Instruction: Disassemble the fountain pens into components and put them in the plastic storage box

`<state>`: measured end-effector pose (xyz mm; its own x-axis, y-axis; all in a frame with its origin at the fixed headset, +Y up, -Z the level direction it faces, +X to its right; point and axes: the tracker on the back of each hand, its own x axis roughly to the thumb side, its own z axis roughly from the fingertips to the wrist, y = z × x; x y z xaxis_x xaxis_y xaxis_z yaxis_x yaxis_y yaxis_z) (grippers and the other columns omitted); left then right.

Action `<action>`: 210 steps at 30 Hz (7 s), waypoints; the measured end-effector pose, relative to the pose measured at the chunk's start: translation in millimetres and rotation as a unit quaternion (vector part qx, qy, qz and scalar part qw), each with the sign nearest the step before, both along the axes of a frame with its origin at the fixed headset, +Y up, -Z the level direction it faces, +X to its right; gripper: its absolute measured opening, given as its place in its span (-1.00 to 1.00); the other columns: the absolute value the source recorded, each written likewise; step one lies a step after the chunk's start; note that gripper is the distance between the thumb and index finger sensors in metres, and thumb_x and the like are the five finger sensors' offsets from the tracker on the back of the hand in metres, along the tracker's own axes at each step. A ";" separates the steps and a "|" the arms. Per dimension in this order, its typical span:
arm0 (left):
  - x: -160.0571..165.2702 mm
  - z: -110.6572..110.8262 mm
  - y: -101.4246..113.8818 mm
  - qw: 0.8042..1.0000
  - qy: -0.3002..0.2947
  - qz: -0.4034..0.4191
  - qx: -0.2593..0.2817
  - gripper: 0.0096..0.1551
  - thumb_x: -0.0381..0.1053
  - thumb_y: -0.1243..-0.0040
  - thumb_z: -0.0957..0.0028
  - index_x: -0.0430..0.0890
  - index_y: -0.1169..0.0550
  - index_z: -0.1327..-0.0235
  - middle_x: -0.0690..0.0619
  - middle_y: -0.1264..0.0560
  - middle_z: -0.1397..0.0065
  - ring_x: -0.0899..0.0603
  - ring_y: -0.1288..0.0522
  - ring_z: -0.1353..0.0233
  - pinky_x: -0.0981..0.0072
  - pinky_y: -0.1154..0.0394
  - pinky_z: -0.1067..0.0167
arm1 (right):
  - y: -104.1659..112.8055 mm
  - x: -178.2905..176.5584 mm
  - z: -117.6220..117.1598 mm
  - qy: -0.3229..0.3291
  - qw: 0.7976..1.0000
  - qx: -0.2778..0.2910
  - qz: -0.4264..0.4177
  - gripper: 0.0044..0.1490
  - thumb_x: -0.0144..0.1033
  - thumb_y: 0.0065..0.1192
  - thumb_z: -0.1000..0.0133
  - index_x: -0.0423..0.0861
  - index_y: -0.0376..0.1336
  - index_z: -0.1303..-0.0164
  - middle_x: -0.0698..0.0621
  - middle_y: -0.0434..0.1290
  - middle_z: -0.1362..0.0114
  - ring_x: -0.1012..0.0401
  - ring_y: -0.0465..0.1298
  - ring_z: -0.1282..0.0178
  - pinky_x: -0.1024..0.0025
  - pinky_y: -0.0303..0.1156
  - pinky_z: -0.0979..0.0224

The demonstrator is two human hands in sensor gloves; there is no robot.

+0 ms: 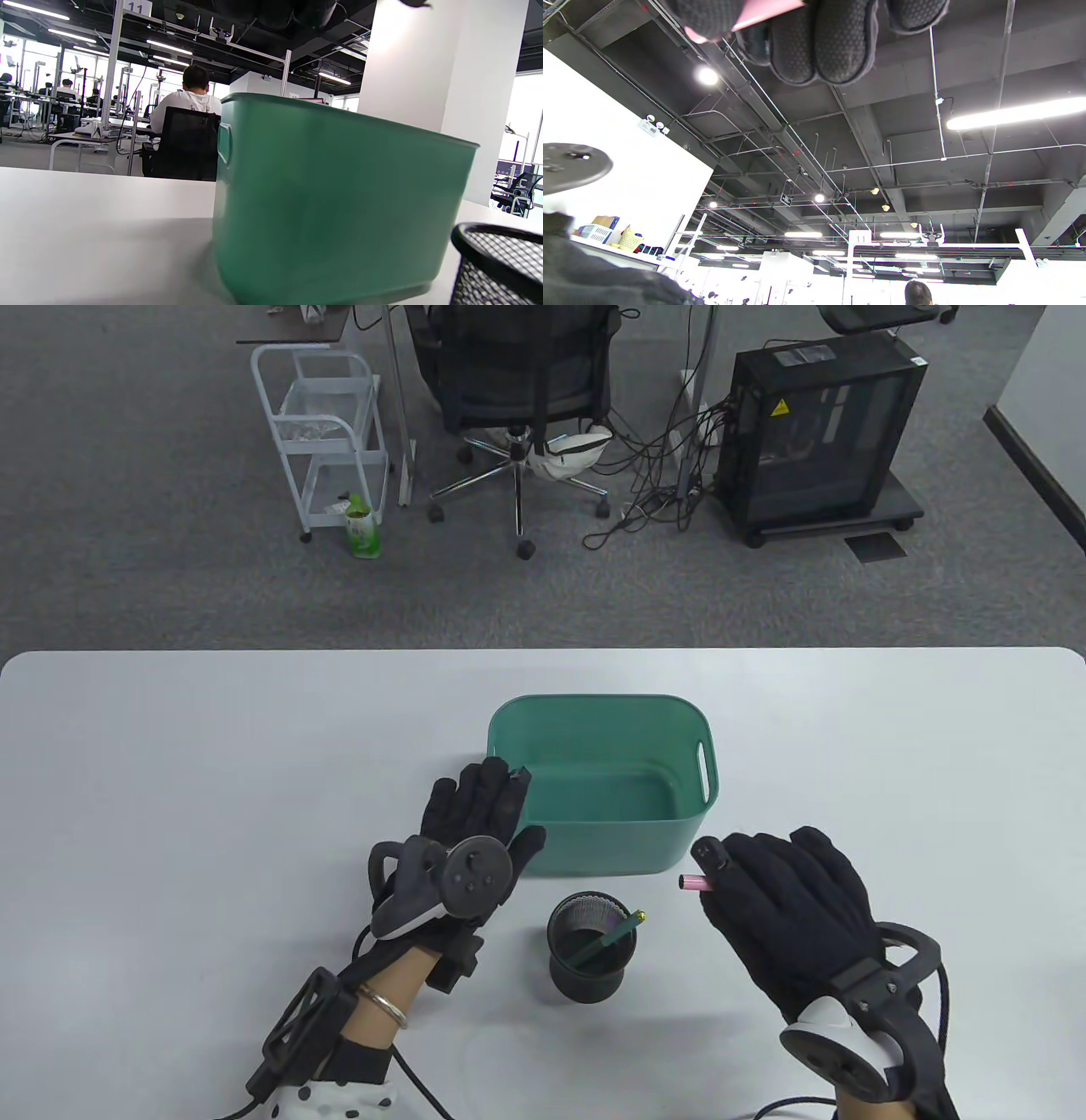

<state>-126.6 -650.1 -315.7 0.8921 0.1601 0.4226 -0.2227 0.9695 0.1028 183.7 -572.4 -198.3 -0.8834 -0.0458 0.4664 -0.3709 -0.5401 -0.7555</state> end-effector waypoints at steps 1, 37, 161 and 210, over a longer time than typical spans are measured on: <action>-2.0 5.4 -2.5 1.000 -0.004 -0.001 0.006 -0.14 0.27 0.30 -0.45 -0.17 -0.11 -0.92 -0.25 -0.07 -0.91 -0.35 -0.04 -0.83 -0.20 0.12 -0.71 | -0.2 -1.1 -0.4 -0.001 1.000 0.000 0.001 -0.44 0.08 0.11 -0.20 0.22 0.36 -0.41 0.17 0.49 -0.39 0.26 0.51 -0.36 0.07 0.26 -0.64; -40.6 93.7 -57.5 0.999 0.007 -0.039 0.035 -0.13 0.27 0.37 -0.44 -0.15 -0.04 -0.91 -0.21 0.03 -0.92 -0.32 0.06 -0.84 -0.16 0.18 -0.70 | -3.2 -3.8 -9.3 -0.020 1.000 -0.016 0.015 -0.44 0.08 0.11 -0.20 0.21 0.37 -0.41 0.17 0.49 -0.38 0.26 0.51 -0.35 0.07 0.26 -0.64; -43.3 93.7 -62.6 0.999 -0.030 -0.034 0.008 -0.12 0.30 0.34 -0.42 -0.13 -0.02 -0.90 -0.19 0.04 -0.92 -0.31 0.07 -0.84 -0.14 0.19 -0.71 | -134.5 -13.2 -30.6 -0.070 0.941 -0.318 0.095 -0.15 0.11 -0.26 -0.25 0.06 -0.04 -0.79 0.01 -0.02 -0.83 0.05 0.04 -0.81 0.06 -0.10 -0.79; 122.3 27.2 -20.5 0.969 -0.192 -0.149 -0.052 -0.46 0.12 -0.18 -0.37 -0.06 -0.54 -0.54 -0.06 -0.50 -0.63 -0.15 -0.45 -0.58 -0.24 0.02 -0.68 | -130.2 13.9 -35.4 -0.094 0.938 -0.331 0.037 -0.15 0.11 -0.24 -0.25 0.05 -0.02 -0.79 -0.01 -0.01 -0.83 0.03 0.05 -0.80 0.05 -0.09 -0.78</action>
